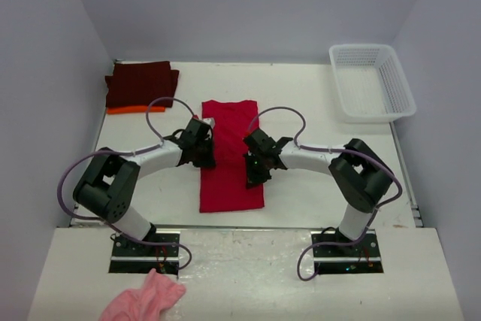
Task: Fold and stack the t-shirts
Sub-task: Fold the folded rectangular tshirt in 1/3 of the way, then grab one side of the 2/3 rectangular tshirt with both arms
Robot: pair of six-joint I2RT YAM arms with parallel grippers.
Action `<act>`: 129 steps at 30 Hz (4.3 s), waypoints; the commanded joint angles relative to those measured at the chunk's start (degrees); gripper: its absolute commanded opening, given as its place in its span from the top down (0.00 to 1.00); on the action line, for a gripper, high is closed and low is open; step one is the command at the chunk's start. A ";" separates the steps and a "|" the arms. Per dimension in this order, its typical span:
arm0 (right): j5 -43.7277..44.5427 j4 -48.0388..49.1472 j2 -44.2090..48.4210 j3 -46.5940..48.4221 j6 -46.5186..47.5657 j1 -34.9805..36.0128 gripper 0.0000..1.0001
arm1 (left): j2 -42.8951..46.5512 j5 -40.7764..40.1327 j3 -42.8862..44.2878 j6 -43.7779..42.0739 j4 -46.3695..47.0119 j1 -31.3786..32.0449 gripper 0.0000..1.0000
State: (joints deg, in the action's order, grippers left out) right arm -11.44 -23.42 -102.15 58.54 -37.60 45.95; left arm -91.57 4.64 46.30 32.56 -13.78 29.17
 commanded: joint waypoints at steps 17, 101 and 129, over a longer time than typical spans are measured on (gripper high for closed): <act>8.71 -2.33 4.24 -7.04 -3.62 7.22 1.00 | 10.70 -7.63 -6.76 1.19 -4.85 2.21 0.96; 6.17 17.36 26.30 -36.92 -21.72 8.89 0.89 | 41.03 6.16 -16.42 12.09 -28.76 7.92 0.39; 5.38 18.94 25.07 -37.27 -21.19 8.98 1.00 | 36.90 6.96 -24.42 15.52 -20.42 11.17 0.41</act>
State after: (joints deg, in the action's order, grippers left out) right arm -9.02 0.49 -75.37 23.46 -60.05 54.48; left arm -54.33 13.28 22.98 46.85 -37.52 40.01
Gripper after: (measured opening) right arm 0.014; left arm 0.599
